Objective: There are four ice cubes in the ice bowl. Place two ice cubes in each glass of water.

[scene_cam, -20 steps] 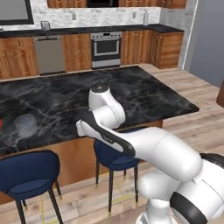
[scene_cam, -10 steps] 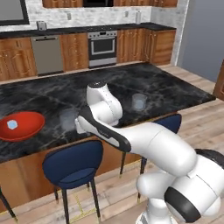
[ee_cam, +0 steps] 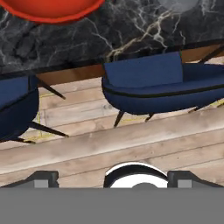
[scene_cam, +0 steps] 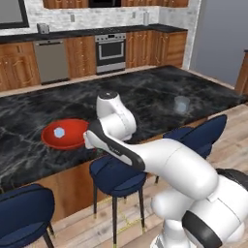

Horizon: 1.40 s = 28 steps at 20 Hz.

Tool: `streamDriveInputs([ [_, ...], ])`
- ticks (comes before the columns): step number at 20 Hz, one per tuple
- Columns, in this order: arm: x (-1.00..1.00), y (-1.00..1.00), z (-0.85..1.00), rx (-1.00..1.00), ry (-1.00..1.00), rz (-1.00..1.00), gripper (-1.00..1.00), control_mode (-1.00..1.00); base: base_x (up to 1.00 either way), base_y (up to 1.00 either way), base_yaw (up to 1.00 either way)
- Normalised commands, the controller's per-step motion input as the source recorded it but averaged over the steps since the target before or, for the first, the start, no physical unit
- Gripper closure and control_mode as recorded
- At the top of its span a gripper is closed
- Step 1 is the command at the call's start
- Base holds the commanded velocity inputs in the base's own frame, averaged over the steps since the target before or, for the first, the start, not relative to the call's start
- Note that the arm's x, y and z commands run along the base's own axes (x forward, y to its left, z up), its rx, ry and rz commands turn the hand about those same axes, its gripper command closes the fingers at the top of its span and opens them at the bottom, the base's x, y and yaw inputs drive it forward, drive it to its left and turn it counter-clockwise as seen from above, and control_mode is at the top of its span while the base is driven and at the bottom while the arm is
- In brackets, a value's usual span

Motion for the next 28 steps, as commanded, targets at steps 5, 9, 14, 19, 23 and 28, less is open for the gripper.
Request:
streamDriveInputs([
  [5, 0.00, 0.00, 0.00, 0.00, 0.00, 0.00, -1.00, 1.00, 0.98, 1.00, -0.08],
  [9, 0.00, 0.00, 0.00, 0.00, 0.00, 0.00, -1.00, 1.00, 1.00, 1.00, -0.04],
  [14, 0.20, 0.00, -0.05, 0.00, 0.01, 0.00, -1.00, -1.00, 0.76, 0.37, -0.04],
  [19, 1.00, 0.23, -0.57, -0.01, 0.11, 0.19, -1.00, -1.00, 0.00, 0.00, 0.00],
  [23, 1.00, 0.06, -0.49, -0.03, 0.14, 0.29, -1.00, -1.00, 0.00, 0.00, 0.00],
  [28, 0.53, 0.32, -0.36, -0.07, 0.21, 0.12, -1.00, -1.00, 0.00, 0.00, 0.00],
])
